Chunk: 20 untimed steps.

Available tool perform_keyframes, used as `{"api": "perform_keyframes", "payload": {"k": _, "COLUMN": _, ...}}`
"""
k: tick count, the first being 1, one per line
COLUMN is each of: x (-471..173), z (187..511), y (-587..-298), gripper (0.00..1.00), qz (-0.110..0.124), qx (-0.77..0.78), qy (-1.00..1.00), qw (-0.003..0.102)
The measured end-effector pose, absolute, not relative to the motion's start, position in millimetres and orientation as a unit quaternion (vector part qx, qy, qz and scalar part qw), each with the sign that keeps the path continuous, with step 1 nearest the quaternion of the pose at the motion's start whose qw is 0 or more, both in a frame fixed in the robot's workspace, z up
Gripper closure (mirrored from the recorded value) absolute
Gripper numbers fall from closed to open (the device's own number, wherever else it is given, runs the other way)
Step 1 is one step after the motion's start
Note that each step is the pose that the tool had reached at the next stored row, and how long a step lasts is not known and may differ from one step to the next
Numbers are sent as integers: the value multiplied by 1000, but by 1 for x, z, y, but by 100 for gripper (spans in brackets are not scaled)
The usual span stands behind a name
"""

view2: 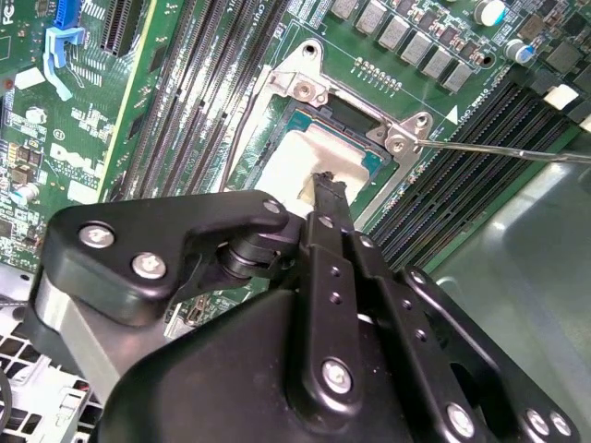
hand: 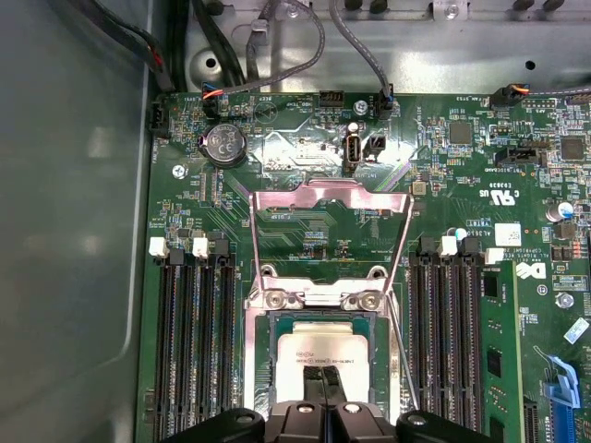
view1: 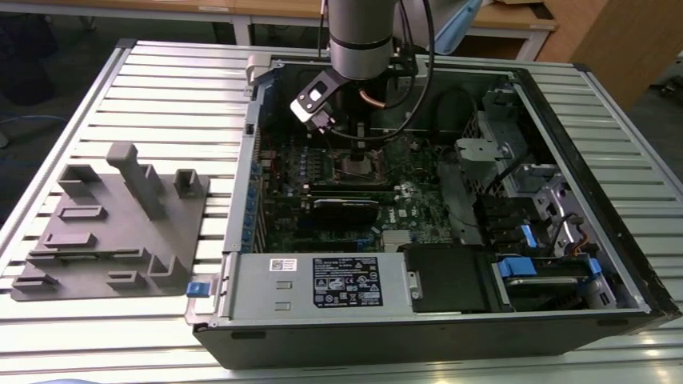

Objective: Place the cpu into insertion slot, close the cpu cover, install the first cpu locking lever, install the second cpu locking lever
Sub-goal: 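Place the cpu into insertion slot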

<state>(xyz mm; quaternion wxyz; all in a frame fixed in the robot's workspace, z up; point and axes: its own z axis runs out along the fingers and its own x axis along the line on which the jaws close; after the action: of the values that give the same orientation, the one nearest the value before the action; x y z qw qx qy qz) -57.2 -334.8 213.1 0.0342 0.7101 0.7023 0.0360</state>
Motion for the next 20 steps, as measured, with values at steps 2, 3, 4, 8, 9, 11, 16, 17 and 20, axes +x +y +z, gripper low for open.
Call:
{"api": "perform_keyframes", "payload": {"k": 2, "x": -57, "z": 213, "y": -335, "gripper": 89, "qz": 36, "qx": 710, "qy": 702, "qw": 34}}
{"api": "perform_keyframes", "payload": {"k": 3, "x": -57, "z": 213, "y": -335, "gripper": 89, "qz": 35, "qx": 710, "qy": 702, "qw": 33}}
{"api": "perform_keyframes", "payload": {"k": 4, "x": -57, "z": 213, "y": -335, "gripper": 89, "qz": 29, "qx": 710, "qy": 703, "qw": 28}}
{"api": "perform_keyframes", "payload": {"k": 8, "x": -56, "z": 213, "y": -335, "gripper": 89, "qz": 23, "qx": 711, "qy": 703, "qw": 22}}
{"api": "perform_keyframes", "payload": {"k": 9, "x": -56, "z": 213, "y": -335, "gripper": 89, "qz": 23, "qx": 711, "qy": 703, "qw": 21}}
{"api": "perform_keyframes", "payload": {"k": 11, "x": -56, "z": 213, "y": -335, "gripper": 89, "qz": 23, "qx": 711, "qy": 703, "qw": 21}}
{"api": "perform_keyframes", "payload": {"k": 16, "x": -53, "z": 213, "y": -335, "gripper": 89, "qz": 23, "qx": 711, "qy": 703, "qw": 21}}
{"api": "perform_keyframes", "payload": {"k": 17, "x": -53, "z": 213, "y": -335, "gripper": 89, "qz": 23, "qx": 711, "qy": 703, "qw": 21}}
{"api": "perform_keyframes", "payload": {"k": 20, "x": -53, "z": 213, "y": -335, "gripper": 89, "qz": 23, "qx": 711, "qy": 703, "qw": 21}}
